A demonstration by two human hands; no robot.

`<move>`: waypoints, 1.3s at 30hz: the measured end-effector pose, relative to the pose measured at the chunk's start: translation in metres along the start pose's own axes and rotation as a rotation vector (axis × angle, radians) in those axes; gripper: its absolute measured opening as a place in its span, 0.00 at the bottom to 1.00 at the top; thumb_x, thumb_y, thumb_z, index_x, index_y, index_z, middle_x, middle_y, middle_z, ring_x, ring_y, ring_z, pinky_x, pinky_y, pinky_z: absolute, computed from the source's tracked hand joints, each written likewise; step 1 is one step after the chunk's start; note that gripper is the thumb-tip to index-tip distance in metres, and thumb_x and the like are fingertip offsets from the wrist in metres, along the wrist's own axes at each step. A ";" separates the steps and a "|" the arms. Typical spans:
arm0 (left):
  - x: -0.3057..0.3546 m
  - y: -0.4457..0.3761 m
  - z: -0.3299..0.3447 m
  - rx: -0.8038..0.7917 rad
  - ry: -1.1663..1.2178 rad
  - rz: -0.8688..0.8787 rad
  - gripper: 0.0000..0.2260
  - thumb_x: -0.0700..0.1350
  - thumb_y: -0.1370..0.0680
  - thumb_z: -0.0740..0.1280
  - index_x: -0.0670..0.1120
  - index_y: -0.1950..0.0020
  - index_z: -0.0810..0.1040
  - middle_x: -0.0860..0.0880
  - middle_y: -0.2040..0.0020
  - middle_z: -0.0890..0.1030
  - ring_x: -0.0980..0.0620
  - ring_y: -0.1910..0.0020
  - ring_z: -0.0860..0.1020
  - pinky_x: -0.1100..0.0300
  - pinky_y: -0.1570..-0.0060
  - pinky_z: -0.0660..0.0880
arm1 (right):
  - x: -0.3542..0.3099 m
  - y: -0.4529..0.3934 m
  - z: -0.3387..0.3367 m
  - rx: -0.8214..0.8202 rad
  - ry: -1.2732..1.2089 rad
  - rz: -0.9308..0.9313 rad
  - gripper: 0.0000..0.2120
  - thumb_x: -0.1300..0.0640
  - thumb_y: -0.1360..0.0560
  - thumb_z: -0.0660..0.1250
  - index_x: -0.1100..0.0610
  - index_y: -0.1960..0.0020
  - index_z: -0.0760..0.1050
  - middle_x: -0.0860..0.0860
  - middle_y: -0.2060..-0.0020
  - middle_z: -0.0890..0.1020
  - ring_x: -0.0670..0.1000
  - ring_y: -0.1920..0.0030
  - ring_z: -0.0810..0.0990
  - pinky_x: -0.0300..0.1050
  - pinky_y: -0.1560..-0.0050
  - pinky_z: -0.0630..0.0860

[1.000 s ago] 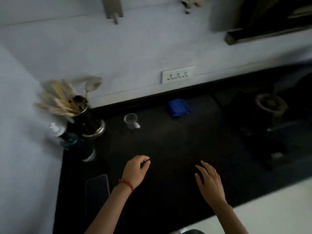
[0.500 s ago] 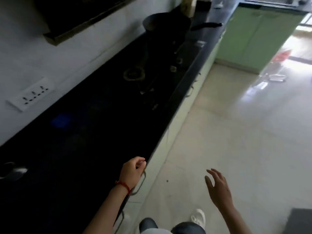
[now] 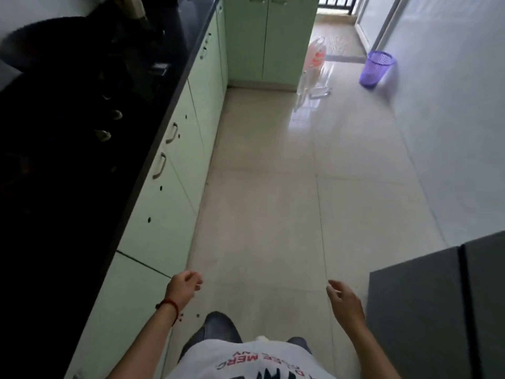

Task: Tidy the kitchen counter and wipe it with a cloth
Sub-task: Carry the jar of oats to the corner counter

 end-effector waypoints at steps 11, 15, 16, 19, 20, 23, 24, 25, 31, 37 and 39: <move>0.091 -0.115 -0.011 0.035 0.047 -0.072 0.09 0.39 0.23 0.62 0.42 0.62 0.77 0.42 0.61 0.79 0.46 0.62 0.77 0.61 0.65 0.69 | -0.143 -0.163 -0.008 0.003 -0.082 -0.039 0.14 0.57 0.23 0.61 0.60 0.39 0.74 0.56 0.42 0.80 0.55 0.42 0.78 0.40 0.50 0.67; 0.160 -0.174 -0.007 -0.032 0.006 -0.064 0.08 0.39 0.23 0.62 0.41 0.62 0.76 0.43 0.62 0.79 0.48 0.65 0.76 0.61 0.66 0.69 | -0.184 -0.217 -0.017 0.036 -0.103 -0.014 0.14 0.57 0.23 0.61 0.60 0.39 0.74 0.56 0.42 0.80 0.55 0.42 0.77 0.39 0.50 0.66; 0.181 -0.189 -0.003 -0.051 -0.001 -0.056 0.09 0.39 0.23 0.62 0.42 0.63 0.76 0.44 0.63 0.79 0.49 0.66 0.76 0.61 0.66 0.68 | -0.190 -0.229 -0.020 0.040 -0.101 -0.001 0.14 0.57 0.23 0.60 0.60 0.39 0.74 0.57 0.41 0.79 0.55 0.42 0.77 0.40 0.49 0.67; 0.249 -0.233 0.011 -0.090 0.007 -0.023 0.11 0.40 0.23 0.62 0.45 0.66 0.75 0.46 0.65 0.78 0.51 0.68 0.75 0.61 0.67 0.68 | -0.203 -0.266 -0.031 0.055 -0.136 0.047 0.14 0.58 0.23 0.60 0.61 0.39 0.74 0.58 0.42 0.80 0.56 0.42 0.77 0.41 0.49 0.67; 0.273 -0.246 0.017 -0.105 0.013 -0.017 0.11 0.40 0.23 0.62 0.45 0.66 0.75 0.46 0.65 0.78 0.52 0.68 0.74 0.61 0.67 0.67 | -0.205 -0.277 -0.036 0.065 -0.151 0.077 0.14 0.58 0.23 0.60 0.62 0.39 0.74 0.58 0.43 0.80 0.57 0.43 0.77 0.41 0.49 0.67; 0.344 -0.284 0.040 -0.158 0.015 0.012 0.10 0.41 0.22 0.61 0.45 0.64 0.75 0.48 0.65 0.77 0.53 0.67 0.74 0.61 0.67 0.68 | -0.210 -0.316 -0.050 0.090 -0.178 0.135 0.14 0.59 0.23 0.60 0.62 0.40 0.74 0.59 0.44 0.80 0.58 0.44 0.77 0.42 0.49 0.67; 0.368 -0.297 0.047 -0.170 0.012 0.026 0.10 0.42 0.22 0.61 0.46 0.63 0.75 0.48 0.65 0.78 0.53 0.67 0.75 0.61 0.67 0.68 | -0.212 -0.330 -0.055 0.098 -0.188 0.159 0.13 0.59 0.23 0.61 0.62 0.41 0.75 0.59 0.45 0.80 0.58 0.44 0.78 0.43 0.49 0.68; 0.392 -0.311 0.053 -0.175 0.010 0.042 0.09 0.42 0.23 0.61 0.46 0.63 0.75 0.48 0.65 0.78 0.53 0.67 0.75 0.61 0.67 0.69 | -0.214 -0.346 -0.059 0.103 -0.200 0.180 0.13 0.59 0.24 0.61 0.61 0.42 0.76 0.59 0.45 0.81 0.58 0.45 0.78 0.45 0.48 0.70; 0.511 -0.402 0.090 -0.135 0.069 0.078 0.09 0.42 0.22 0.61 0.45 0.62 0.74 0.48 0.66 0.77 0.53 0.68 0.74 0.62 0.68 0.67 | -0.262 -0.472 -0.087 0.066 -0.221 0.183 0.12 0.59 0.24 0.62 0.61 0.43 0.76 0.59 0.46 0.81 0.59 0.46 0.79 0.49 0.46 0.72; 0.560 -0.455 0.106 -0.029 0.170 -0.058 0.10 0.41 0.22 0.60 0.46 0.64 0.73 0.48 0.66 0.77 0.53 0.69 0.74 0.63 0.69 0.64 | -0.347 -0.597 -0.126 -0.055 -0.151 0.087 0.12 0.58 0.24 0.61 0.60 0.42 0.76 0.56 0.48 0.81 0.56 0.46 0.79 0.41 0.52 0.67; 0.570 -0.471 0.107 -0.010 0.204 -0.103 0.10 0.41 0.22 0.61 0.46 0.64 0.73 0.47 0.66 0.77 0.52 0.69 0.74 0.63 0.69 0.64 | -0.378 -0.635 -0.135 -0.095 -0.116 0.054 0.12 0.58 0.24 0.61 0.59 0.42 0.76 0.57 0.48 0.82 0.56 0.47 0.79 0.41 0.52 0.67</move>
Point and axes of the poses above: each hand's wrist, its own y-axis away from the middle knuckle, its own z-axis out of the palm, x = y × z, the point moved 6 cm from there along -y, towards the middle knuckle
